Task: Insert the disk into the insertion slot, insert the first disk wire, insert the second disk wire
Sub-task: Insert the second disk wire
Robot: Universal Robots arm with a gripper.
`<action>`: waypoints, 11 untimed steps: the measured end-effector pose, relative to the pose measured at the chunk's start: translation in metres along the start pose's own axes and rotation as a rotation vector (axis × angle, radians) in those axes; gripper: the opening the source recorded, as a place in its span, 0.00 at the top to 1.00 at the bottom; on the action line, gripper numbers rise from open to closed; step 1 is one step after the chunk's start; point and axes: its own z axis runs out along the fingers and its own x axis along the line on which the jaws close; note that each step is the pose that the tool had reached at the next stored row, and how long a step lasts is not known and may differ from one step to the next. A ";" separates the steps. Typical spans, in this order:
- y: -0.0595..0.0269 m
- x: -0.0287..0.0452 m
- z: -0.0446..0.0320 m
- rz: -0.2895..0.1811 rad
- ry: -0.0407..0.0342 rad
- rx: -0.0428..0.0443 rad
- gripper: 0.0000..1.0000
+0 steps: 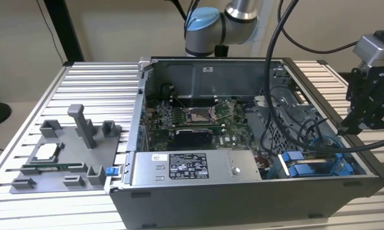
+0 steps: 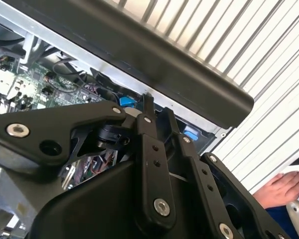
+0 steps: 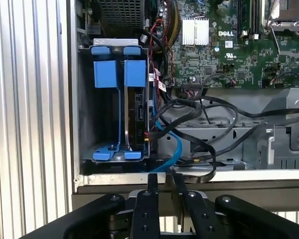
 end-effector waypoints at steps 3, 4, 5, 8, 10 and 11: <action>-0.0010 0.0023 -0.0001 0.001 -0.0150 -0.0067 1.00; -0.0011 0.0036 -0.0003 0.002 -0.0149 -0.0114 1.00; -0.0012 0.0049 -0.0003 0.004 -0.0149 -0.0156 1.00; -0.0013 0.0082 -0.0005 0.011 -0.0145 -0.0276 1.00; -0.0013 0.0090 -0.0005 0.014 -0.0145 -0.0304 1.00; -0.0013 0.0089 -0.0005 0.014 -0.0146 -0.0310 0.00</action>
